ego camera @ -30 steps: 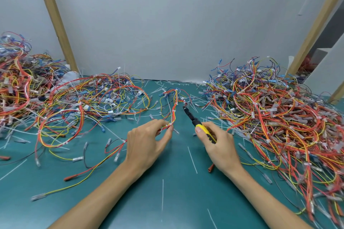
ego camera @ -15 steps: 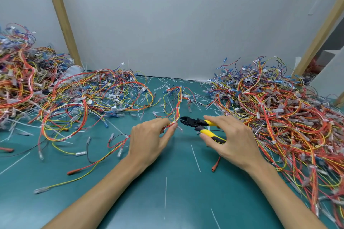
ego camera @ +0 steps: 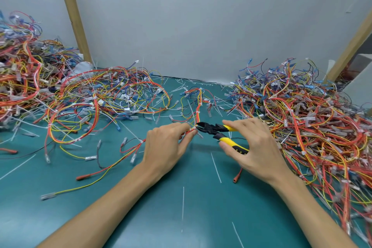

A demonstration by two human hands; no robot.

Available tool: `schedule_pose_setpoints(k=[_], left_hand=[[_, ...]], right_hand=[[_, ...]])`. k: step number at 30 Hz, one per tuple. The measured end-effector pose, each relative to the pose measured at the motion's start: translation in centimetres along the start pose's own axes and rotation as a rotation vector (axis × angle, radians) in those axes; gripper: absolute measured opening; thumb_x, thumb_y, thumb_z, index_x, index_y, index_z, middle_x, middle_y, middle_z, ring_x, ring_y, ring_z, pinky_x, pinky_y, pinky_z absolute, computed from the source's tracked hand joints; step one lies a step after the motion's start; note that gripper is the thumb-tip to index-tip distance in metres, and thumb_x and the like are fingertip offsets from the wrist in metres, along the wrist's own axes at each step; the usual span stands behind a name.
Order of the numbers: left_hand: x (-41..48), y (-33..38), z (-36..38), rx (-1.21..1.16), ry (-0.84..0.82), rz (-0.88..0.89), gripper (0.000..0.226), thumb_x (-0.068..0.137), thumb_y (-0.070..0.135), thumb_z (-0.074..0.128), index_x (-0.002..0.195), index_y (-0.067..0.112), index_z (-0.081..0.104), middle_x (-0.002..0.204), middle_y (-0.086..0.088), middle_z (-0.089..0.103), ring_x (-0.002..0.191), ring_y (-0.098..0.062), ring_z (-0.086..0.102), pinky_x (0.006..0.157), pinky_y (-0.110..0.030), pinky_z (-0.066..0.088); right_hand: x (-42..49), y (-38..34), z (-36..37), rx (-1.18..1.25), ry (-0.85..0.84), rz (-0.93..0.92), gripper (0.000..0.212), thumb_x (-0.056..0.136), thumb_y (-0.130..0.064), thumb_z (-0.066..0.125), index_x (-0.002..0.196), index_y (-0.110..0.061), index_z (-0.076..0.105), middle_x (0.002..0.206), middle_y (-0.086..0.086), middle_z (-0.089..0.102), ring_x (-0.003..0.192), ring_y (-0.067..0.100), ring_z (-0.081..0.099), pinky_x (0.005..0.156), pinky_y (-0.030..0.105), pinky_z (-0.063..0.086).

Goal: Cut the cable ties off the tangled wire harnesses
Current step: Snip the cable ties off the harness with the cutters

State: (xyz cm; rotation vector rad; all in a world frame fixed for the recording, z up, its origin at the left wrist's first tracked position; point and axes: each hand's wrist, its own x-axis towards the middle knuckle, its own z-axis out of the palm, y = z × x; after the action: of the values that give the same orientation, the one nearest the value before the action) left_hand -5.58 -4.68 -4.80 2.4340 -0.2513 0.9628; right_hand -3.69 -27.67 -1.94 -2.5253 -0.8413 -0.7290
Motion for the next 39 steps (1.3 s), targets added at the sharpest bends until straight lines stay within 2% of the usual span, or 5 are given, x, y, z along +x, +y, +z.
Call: schedule_pose_setpoints(k=[16, 22, 26, 30, 39], left_hand=[[0.0, -0.2, 0.0, 0.035, -0.019, 0.026, 0.024, 0.090, 0.040, 0.055, 0.077, 0.023, 0.067, 0.066, 0.006, 0.065, 0.063, -0.021, 0.066, 0.046, -0.033, 0.044], [0.0, -0.1, -0.1, 0.045, -0.032, 0.031, 0.026, 0.090, 0.041, 0.055, 0.077, 0.023, 0.068, 0.066, 0.006, 0.065, 0.063, -0.022, 0.065, 0.046, -0.033, 0.043], [-0.1, -0.1, -0.1, 0.046, -0.038, 0.027, 0.023, 0.090, 0.040, 0.058, 0.077, 0.023, 0.068, 0.068, 0.007, 0.066, 0.064, -0.021, 0.065, 0.047, -0.030, 0.039], [-0.2, -0.3, 0.0, 0.062, -0.080, 0.010, 0.021, 0.090, 0.038, 0.066, 0.075, 0.024, 0.064, 0.065, 0.006, 0.061, 0.062, -0.023, 0.061, 0.047, -0.030, 0.035], [-0.1, -0.6, 0.4, 0.021, -0.180, -0.109, 0.024, 0.088, 0.044, 0.064, 0.078, 0.023, 0.065, 0.068, 0.008, 0.062, 0.070, -0.017, 0.061, 0.058, -0.034, 0.046]], right_hand=[[-0.1, -0.2, 0.3, 0.009, -0.029, -0.020, 0.050, 0.086, -0.054, 0.059, 0.124, -0.021, 0.064, 0.108, -0.009, 0.063, 0.104, 0.016, 0.052, 0.093, 0.033, 0.039], [-0.2, -0.7, 0.6, 0.033, -0.048, 0.021, 0.039, 0.084, -0.047, 0.064, 0.112, -0.019, 0.068, 0.100, -0.007, 0.067, 0.095, 0.017, 0.059, 0.083, 0.033, 0.048], [-0.3, -1.2, 0.6, 0.064, -0.140, 0.097, 0.030, 0.087, -0.045, 0.065, 0.110, -0.025, 0.064, 0.091, -0.010, 0.064, 0.084, 0.015, 0.059, 0.074, 0.037, 0.050], [-0.4, -1.2, 0.7, 0.106, -0.238, 0.177, 0.026, 0.088, -0.054, 0.058, 0.100, -0.031, 0.060, 0.075, -0.012, 0.059, 0.070, 0.011, 0.055, 0.065, 0.034, 0.047], [-0.6, -1.3, 1.4, -0.045, -0.289, 0.207, 0.032, 0.089, -0.064, 0.044, 0.097, -0.035, 0.052, 0.079, -0.012, 0.058, 0.075, 0.009, 0.052, 0.060, 0.030, 0.038]])
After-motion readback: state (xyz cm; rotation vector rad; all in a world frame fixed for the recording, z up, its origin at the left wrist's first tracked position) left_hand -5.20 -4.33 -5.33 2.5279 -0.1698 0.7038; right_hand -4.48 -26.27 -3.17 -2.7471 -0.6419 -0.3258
